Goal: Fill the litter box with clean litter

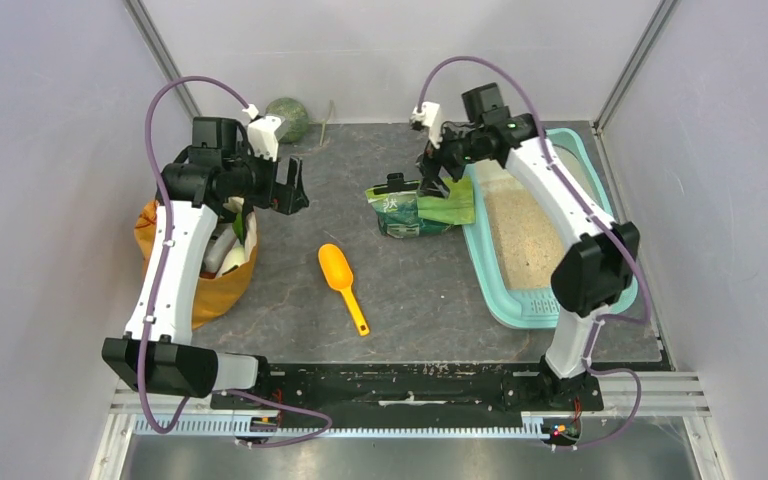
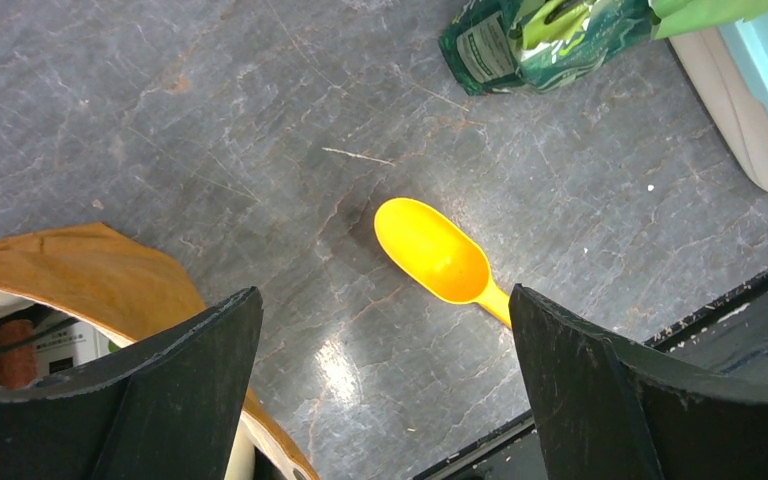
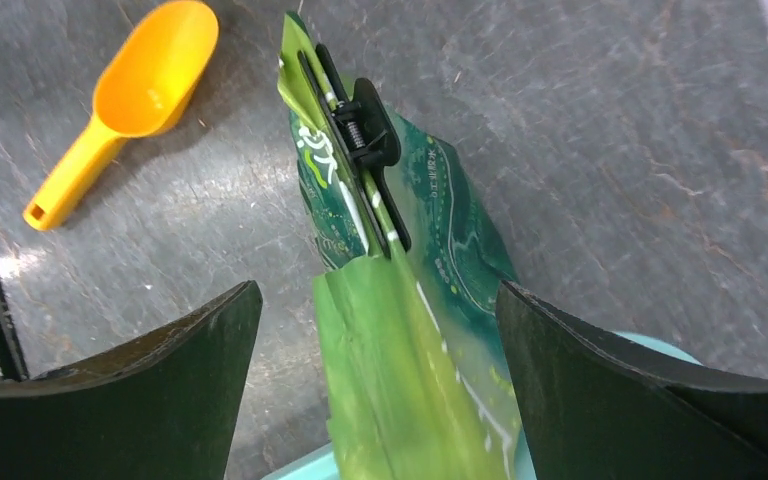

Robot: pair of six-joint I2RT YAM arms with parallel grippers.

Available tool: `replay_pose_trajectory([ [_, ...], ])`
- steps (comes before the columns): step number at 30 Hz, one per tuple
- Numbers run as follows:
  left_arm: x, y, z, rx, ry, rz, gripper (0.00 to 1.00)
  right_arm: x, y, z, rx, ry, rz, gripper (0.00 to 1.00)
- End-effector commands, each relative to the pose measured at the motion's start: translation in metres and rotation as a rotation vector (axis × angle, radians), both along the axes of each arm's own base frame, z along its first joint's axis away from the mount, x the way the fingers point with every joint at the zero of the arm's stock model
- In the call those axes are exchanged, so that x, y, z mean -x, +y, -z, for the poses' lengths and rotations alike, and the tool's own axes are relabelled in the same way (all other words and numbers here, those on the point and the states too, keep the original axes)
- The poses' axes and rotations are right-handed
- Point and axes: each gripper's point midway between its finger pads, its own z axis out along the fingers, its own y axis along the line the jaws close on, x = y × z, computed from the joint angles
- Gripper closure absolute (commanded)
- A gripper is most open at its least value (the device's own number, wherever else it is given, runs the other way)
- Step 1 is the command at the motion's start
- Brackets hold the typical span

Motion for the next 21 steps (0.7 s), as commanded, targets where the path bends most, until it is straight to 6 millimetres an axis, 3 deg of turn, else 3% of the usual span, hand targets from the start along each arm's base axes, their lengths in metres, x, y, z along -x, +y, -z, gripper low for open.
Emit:
replay_pose_trajectory([
  [1,0.003,-0.007,-0.009,0.03,-0.05,0.038,0.0,-0.008,0.013,0.025,0.083,-0.042,-0.095,0.07],
  [8,0.002,-0.008,-0.012,0.048,-0.043,0.011,0.0,0.004,0.001,0.076,0.198,-0.02,-0.191,0.19],
  [13,0.002,-0.008,-0.01,0.057,-0.034,0.004,0.0,-0.001,0.003,0.092,0.21,-0.041,-0.219,0.41],
  [19,0.004,-0.006,-0.006,0.044,-0.023,0.0,0.0,-0.008,0.015,0.091,0.166,-0.069,-0.272,0.8],
  [21,0.004,-0.005,-0.007,0.039,-0.025,-0.002,0.0,-0.005,0.02,0.089,0.152,-0.086,-0.3,1.0],
])
